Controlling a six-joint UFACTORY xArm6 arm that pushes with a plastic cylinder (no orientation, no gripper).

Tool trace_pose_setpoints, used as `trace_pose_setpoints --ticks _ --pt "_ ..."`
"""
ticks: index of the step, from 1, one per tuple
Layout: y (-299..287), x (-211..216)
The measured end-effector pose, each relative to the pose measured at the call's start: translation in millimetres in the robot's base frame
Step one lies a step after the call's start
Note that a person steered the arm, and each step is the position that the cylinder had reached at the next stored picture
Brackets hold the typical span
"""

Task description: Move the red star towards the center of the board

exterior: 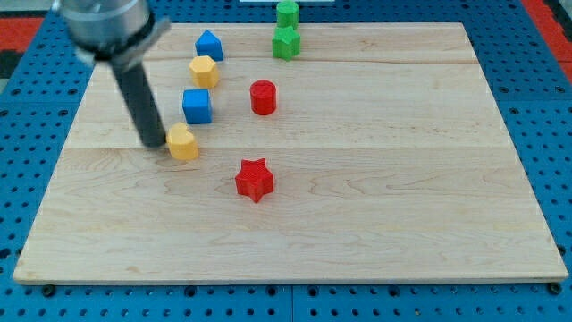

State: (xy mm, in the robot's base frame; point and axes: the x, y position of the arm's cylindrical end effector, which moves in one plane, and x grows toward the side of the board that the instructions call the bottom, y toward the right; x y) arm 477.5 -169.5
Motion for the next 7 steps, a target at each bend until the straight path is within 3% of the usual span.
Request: trace_pose_setpoints --ticks 1,2,3,6,7 --pt "5.9 91.8" --pt "71.6 117.0" --pt "104.1 99.2" --pt "112.1 2.6" --pt "112.2 44.4"
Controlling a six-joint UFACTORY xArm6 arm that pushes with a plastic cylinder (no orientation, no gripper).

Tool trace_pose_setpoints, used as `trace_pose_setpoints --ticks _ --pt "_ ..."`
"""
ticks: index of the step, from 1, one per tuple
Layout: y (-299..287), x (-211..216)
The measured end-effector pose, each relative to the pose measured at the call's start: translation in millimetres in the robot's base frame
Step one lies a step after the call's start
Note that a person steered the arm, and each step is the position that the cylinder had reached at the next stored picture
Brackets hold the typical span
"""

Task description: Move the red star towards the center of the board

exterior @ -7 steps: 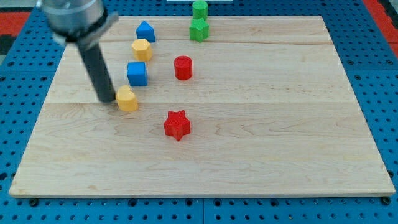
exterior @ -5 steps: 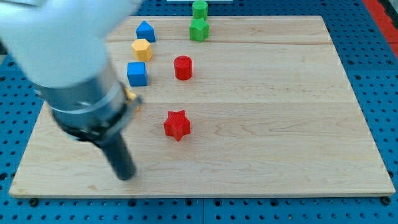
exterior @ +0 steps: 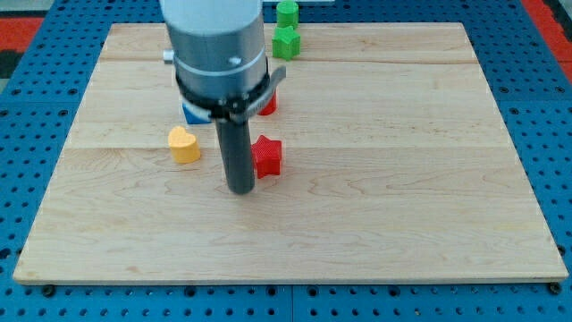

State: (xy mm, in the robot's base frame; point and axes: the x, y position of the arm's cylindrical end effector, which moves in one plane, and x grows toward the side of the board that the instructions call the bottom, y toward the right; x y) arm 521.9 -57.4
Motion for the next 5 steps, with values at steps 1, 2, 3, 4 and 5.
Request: trace_pose_setpoints --ticks 1,2,3,4,5 --pt "25.3 19.7" --pt "32.9 19.7" --pt "32.9 19.7" --pt "32.9 57.8" --pt "35.4 96.9"
